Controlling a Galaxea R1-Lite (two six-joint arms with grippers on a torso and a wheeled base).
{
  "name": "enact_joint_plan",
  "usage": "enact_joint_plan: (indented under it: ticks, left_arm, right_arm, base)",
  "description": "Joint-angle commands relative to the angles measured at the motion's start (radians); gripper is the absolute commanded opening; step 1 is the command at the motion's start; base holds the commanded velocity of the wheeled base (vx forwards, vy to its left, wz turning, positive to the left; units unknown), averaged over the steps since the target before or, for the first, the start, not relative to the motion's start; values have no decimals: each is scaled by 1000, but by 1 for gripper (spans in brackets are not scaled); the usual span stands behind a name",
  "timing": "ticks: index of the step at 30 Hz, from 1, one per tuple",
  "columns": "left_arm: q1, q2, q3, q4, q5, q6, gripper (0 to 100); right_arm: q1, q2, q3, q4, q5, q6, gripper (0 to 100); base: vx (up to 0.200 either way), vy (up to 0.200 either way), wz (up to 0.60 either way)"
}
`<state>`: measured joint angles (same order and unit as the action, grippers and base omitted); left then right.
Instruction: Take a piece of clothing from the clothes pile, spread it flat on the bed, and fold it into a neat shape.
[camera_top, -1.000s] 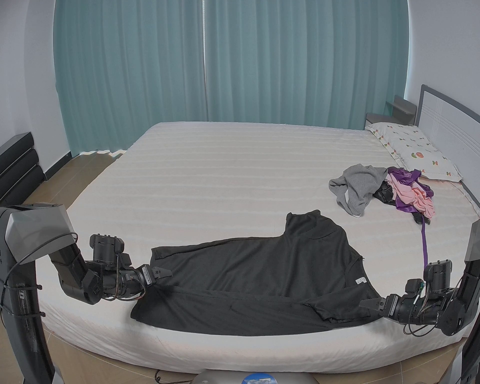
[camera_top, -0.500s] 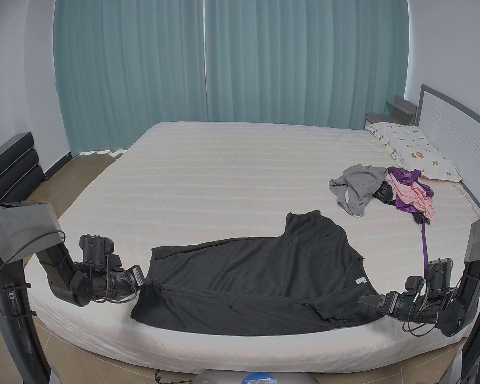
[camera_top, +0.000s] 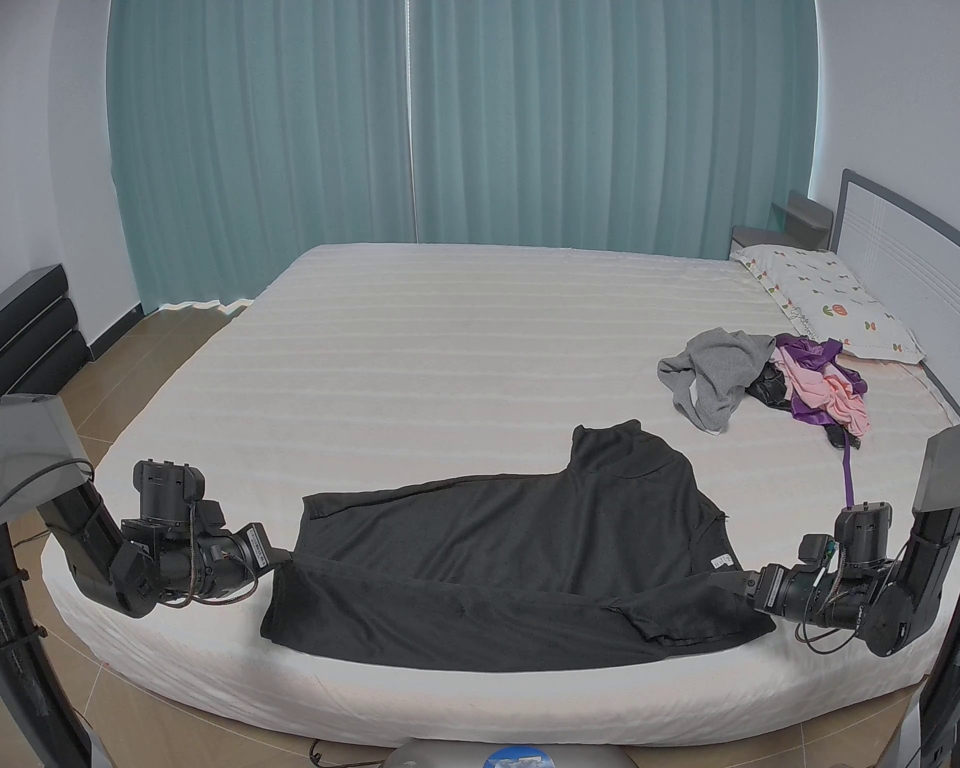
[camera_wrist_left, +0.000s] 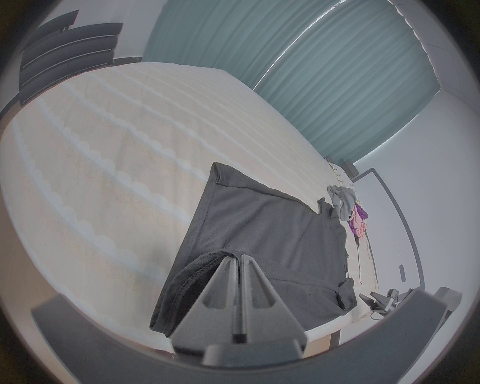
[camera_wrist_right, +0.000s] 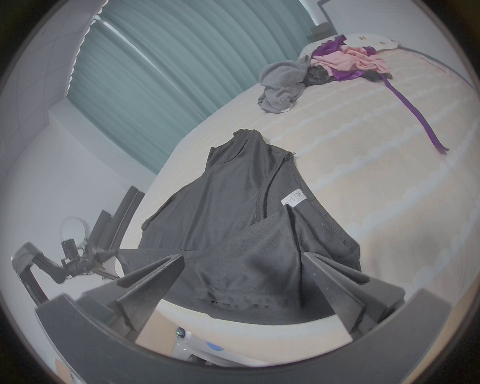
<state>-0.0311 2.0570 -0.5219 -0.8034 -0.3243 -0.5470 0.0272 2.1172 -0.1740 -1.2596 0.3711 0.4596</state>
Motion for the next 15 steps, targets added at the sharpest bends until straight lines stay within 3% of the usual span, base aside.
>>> enact_joint_plan:
  ticks: [1,6,9,15]
  left_arm:
    - [0,-24,11,0,-7,-5,0]
    - [-3,-21,14,0,-10,-13,0]
    - [-3,-26,20,0,-13,-13,0]
    - [-3,-43,25,-2,-13,-13,0]
  right_arm:
    - [-15,90,-36,-6,11,-48,100]
    - [-49,121,-82,-6,31,-87,100]
    - [-69,130,-133,-6,97,-90,100]
    - [-63,164,-202,6,120,-105,100]
  base:
    - [0,0,0]
    - [0,0,0]
    - [0,0,0]
    - [0,0,0]
